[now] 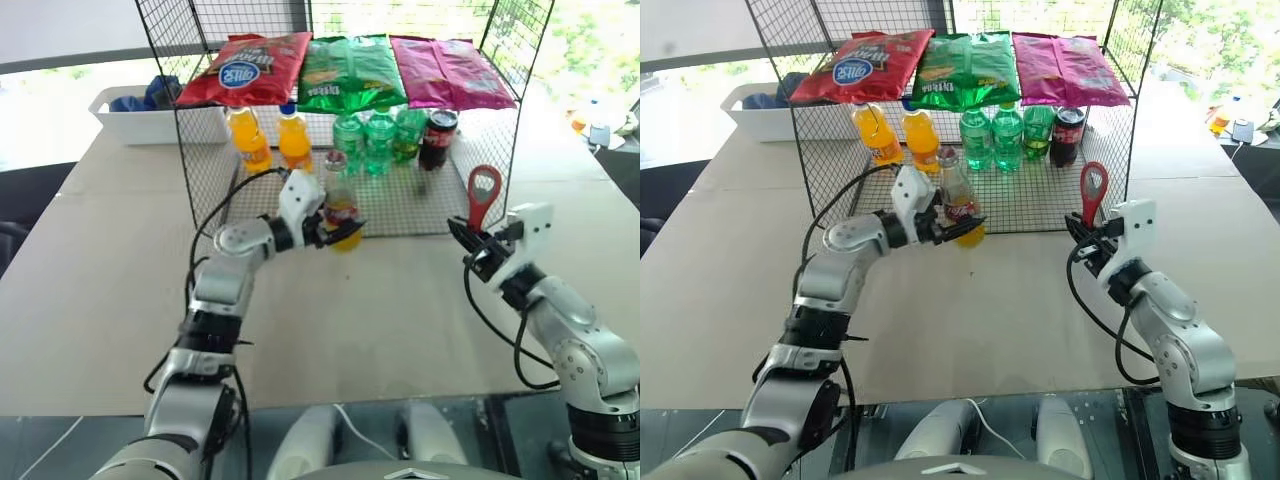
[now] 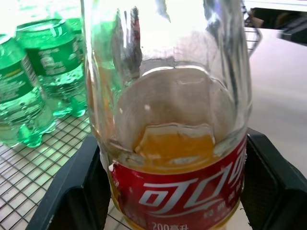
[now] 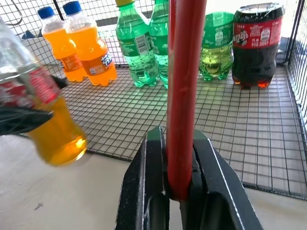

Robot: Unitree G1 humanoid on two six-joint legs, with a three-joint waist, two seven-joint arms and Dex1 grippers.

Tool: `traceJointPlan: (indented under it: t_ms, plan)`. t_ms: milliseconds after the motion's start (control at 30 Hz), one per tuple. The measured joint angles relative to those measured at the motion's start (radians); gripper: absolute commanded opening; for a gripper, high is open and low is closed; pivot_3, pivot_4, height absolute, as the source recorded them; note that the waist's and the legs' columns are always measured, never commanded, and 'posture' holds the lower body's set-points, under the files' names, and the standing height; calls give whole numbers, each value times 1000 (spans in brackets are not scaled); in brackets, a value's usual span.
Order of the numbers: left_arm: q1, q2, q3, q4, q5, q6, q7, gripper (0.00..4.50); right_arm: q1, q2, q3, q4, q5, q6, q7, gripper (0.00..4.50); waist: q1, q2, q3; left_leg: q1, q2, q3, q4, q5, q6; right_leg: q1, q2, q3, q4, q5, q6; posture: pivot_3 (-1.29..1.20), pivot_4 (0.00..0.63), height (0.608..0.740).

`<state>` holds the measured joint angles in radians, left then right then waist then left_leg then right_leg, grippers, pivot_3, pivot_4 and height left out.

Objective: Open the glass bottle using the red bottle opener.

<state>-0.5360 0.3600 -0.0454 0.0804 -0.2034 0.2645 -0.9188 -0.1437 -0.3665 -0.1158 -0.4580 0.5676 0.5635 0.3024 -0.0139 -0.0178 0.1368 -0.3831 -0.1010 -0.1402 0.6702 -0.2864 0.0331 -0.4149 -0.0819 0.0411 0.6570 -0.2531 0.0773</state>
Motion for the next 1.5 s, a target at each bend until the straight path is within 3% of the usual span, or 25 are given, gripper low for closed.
traceJointPlan:
  t_ms: [300, 333, 433, 800, 933, 1500]
  plan:
    - [110, 7, -26, -79, -35, 15, -10, 2856, -16, 15, 21, 13, -28, -2, 10, 0, 1, 0, 0, 0, 0, 1, 0, 0, 0, 0, 0, 0, 0, 0, 0, 0, 150, 740]
    - [116, 9, -32, -88, -36, 13, -13, 3655, -18, 17, 21, 15, -31, -2, 13, 0, 2, 0, 0, 0, 0, 0, 0, 0, 0, 0, 0, 0, 0, 0, 0, 0, 150, 740]
    - [126, 4, -35, -111, -57, 8, -14, 4407, -19, 19, 21, 19, -36, -2, 18, 0, 2, 0, 0, 1, 0, 1, 0, 0, 0, 0, 0, 0, 0, 0, 0, 0, 150, 740]
    - [132, -28, -27, -111, -61, -137, 61, 4407, -26, 31, 24, 31, -51, -3, 35, 0, 1, 0, 0, 1, 0, 1, 0, 0, 0, 1, 0, 1, 0, 0, 0, 0, 150, 740]
    - [149, -49, 19, -115, -129, -185, 52, 4407, -37, 31, 33, 42, -54, -3, 44, 0, 1, 0, 0, 1, 1, 1, 0, 0, 0, 1, 0, 1, 0, 0, 0, 0, 150, 740]
    - [214, -52, 28, -230, -272, -103, 38, 4407, -42, 32, 43, 45, -55, -3, 63, 0, 1, 0, 0, 2, 1, 1, 0, 0, 0, 1, 1, 1, 0, 0, 0, 0, 150, 740]
